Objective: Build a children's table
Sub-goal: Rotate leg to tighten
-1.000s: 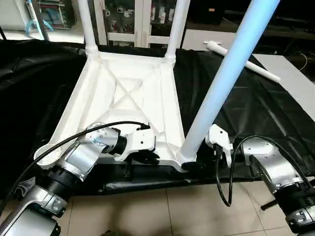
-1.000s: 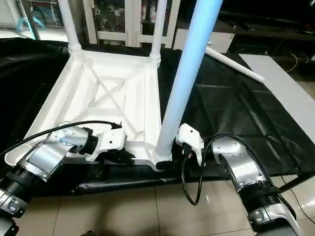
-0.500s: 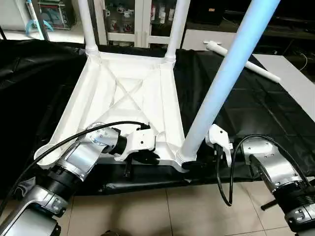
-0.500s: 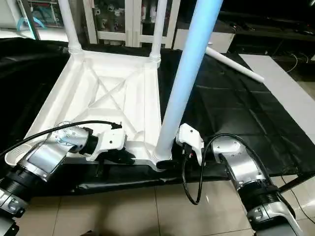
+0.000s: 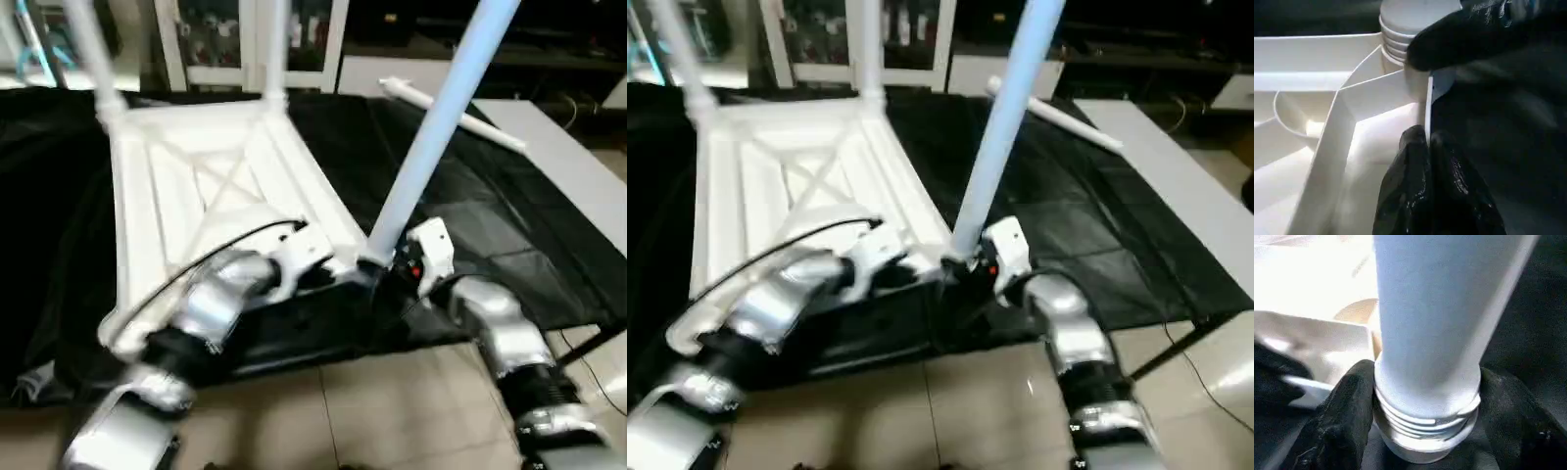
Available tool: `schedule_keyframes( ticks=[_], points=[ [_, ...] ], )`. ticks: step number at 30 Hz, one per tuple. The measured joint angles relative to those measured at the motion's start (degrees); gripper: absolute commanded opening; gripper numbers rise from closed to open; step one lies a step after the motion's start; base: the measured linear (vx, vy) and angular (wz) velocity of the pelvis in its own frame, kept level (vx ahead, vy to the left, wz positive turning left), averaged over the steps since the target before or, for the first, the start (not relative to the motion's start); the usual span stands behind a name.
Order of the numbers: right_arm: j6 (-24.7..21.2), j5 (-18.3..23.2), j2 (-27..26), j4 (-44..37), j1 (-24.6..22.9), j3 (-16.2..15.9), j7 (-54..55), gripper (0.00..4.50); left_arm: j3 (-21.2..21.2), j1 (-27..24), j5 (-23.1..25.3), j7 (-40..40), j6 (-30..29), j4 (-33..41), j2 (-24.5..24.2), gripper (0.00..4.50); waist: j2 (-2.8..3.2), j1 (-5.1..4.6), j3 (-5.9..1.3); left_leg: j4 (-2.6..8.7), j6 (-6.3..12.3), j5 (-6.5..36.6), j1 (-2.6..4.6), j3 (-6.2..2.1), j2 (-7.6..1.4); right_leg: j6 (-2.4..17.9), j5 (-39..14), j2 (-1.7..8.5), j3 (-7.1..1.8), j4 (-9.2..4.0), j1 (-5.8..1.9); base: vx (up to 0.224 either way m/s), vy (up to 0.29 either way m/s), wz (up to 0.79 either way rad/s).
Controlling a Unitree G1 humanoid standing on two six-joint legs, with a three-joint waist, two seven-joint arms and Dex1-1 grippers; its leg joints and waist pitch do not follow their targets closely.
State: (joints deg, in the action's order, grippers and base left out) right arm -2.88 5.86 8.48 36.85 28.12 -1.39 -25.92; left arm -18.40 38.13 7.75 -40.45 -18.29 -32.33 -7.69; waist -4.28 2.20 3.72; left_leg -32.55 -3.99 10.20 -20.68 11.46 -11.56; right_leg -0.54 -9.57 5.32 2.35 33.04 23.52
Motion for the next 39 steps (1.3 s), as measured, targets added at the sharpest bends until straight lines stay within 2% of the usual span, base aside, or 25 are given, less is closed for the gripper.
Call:
schedule_keyframes(
  ticks=[4, 7, 17, 18, 20, 22, 23, 25, 26, 28, 30, 36, 38, 39],
  points=[
    [1.9, -3.3, -4.3, 2.6, 2.0, 1.0, 12.4, 2.72, 0.7, 1.8, 1.4, 6.7, 2.7, -4.6, 3.6, 0.0, 0.67, -0.02, -0.13, 0.01, 0.01, 0.0, -0.33, 0.02, 0.1, 0.0, 0.1, 0.01, -0.13, 0.02, 0.28, 0.0, 0.0, 0.0],
    [2.6, -3.8, -5.5, 4.1, 3.2, 1.0, 15.9, 2.72, 0.7, 2.3, 1.7, 8.5, 4.3, -6.2, 4.2, 0.0, 1.13, 0.0, -0.29, 0.1, 0.01, 0.0, -0.34, 0.02, 0.13, 0.0, 0.1, 0.03, -0.13, 0.04, 0.3, 0.0, 0.0, 0.0],
    [3.5, -2.9, -6.2, 4.9, 3.7, 3.1, 15.3, 2.71, 0.6, 2.8, 2.9, 8.8, 6.9, -8.0, 4.2, 0.0, 1.36, 0.27, -0.24, 0.4, 0.01, 0.0, -0.38, 0.02, 0.13, 0.0, 0.1, 0.03, -0.08, 0.04, 0.38, 0.0, 0.0, 0.0],
    [3.5, -2.2, -6.2, 4.8, 3.6, 3.5, 14.8, 3.06, 0.5, 3.0, 3.2, 8.8, 7.4, -8.4, 4.3, 0.0, 1.35, 0.34, -0.23, 0.41, 0.01, 0.0, -0.4, 0.02, 0.13, 0.0, 0.1, 0.03, -0.08, 0.04, 0.39, 0.0, 0.0, 0.0],
    [3.5, -1.3, -6.2, 4.5, 3.3, 3.9, 14.4, 3.41, 0.4, 3.0, 3.4, 8.8, 8.1, -8.8, 4.2, 0.0, 1.36, 0.44, -0.21, 0.45, 0.01, 0.0, -0.4, 0.03, 0.13, 0.0, 0.1, 0.03, -0.08, 0.04, 0.4, 0.0, 0.0, 0.0],
    [4.0, 0.1, -6.9, 2.0, 2.0, 3.8, 11.6, 3.48, 0.6, 4.1, 3.8, 11.2, 9.6, -10.5, 3.6, 0.0, 1.29, 0.05, -0.17, 0.48, 0.01, 0.0, -0.39, 0.03, 0.12, 0.0, 0.1, -0.01, -0.09, 0.05, 0.45, 0.0, 0.0, 0.0],
    [4.7, 0.3, -8.0, 0.8, 1.5, 3.1, 10.2, 3.62, 1.0, 4.7, 4.1, 12.7, 10.0, -11.6, 3.1, 0.0, 1.14, -0.5, -0.08, 0.51, 0.01, 0.0, -0.41, 0.02, 0.11, 0.0, 0.1, -0.03, -0.08, 0.04, 0.56, 0.0, 0.0, 0.0],
    [5.3, 0.4, -8.9, -2.5, 0.6, 1.2, 8.3, 3.83, 1.3, 5.6, 4.8, 14.5, 10.8, -12.9, 2.9, 0.0, 0.84, -0.72, 0.11, 0.51, -0.19, -0.1, -0.59, -0.34, 0.12, -0.2, 0.2, -0.04, 0.17, -0.02, 0.68, -0.013, -0.001, -0.09],
    [5.5, -0.1, -8.8, -4.9, 0.3, -0.5, 8.1, 3.84, 1.1, 5.9, 5.3, 14.7, 11.4, -13.5, 3.1, 0.0, 0.77, -0.46, 0.15, 0.52, -0.26, -0.2, -0.58, -0.44, 0.11, -0.2, 0.2, -0.04, 0.24, -0.03, 0.73, 0.0, 0.0, 0.0],
    [5.7, -1.2, -7.4, -8.3, -0.4, -1.3, 8.2, 3.85, 0.9, 6.5, 5.5, 14.4, 12.4, -14.4, 3.8, 0.0, 0.76, 0.01, 0.15, 0.63, -0.26, -0.2, -0.44, -0.18, 0.09, -0.2, 0.3, -0.03, 0.06, -0.01, 0.76, 0.0, 0.0, 0.0],
    [5.6, -1.5, -5.5, -12.3, -2.9, -1.3, 8.3, 3.85, 0.5, 7.1, 5.7, 14.5, 13.7, -15.7, 4.0, 0.0, 0.76, 0.51, 0.16, 0.68, -0.25, -0.2, -0.45, 0.04, 0.06, 0.0, 0.4, -0.03, -0.14, 0.01, 0.72, 0.0, 0.0, 0.0],
    [3.5, -1.5, -4.2, -20.9, -8.4, -0.5, 8.0, 3.85, 0.7, 8.6, 5.7, 15.8, 15.7, -18.9, 3.9, 0.0, 0.75, 0.67, 0.16, 0.7, -0.23, -0.2, -0.45, 0.03, 0.01, 0.0, 0.4, -0.05, -0.07, 0.01, 0.71, 0.0, 0.0, 0.0],
    [2.6, -1.4, -4.1, -23.8, -10.8, -0.6, 8.2, 3.86, 1.5, 8.8, 5.4, 16.2, 16.0, -19.8, 4.2, 0.55, 0.75, 0.71, 0.16, 0.69, -0.24, -0.2, -0.44, 0.03, 0.01, -0.1, 0.3, -0.05, -0.08, -0.01, 0.7, 0.0, 0.0, 0.0],
    [2.2, -1.3, -3.8, -25.6, -12.3, -0.6, 8.2, 3.86, 2.9, 8.6, 4.5, 16.5, 16.5, -19.9, 4.6, 0.55, 0.68, 0.72, 0.2, 0.68, -0.24, -0.2, -0.44, 0.02, 0.01, -0.3, 0.2, -0.05, -0.07, 0.0, 0.69, 0.0, 0.0, 0.0]
  ],
)
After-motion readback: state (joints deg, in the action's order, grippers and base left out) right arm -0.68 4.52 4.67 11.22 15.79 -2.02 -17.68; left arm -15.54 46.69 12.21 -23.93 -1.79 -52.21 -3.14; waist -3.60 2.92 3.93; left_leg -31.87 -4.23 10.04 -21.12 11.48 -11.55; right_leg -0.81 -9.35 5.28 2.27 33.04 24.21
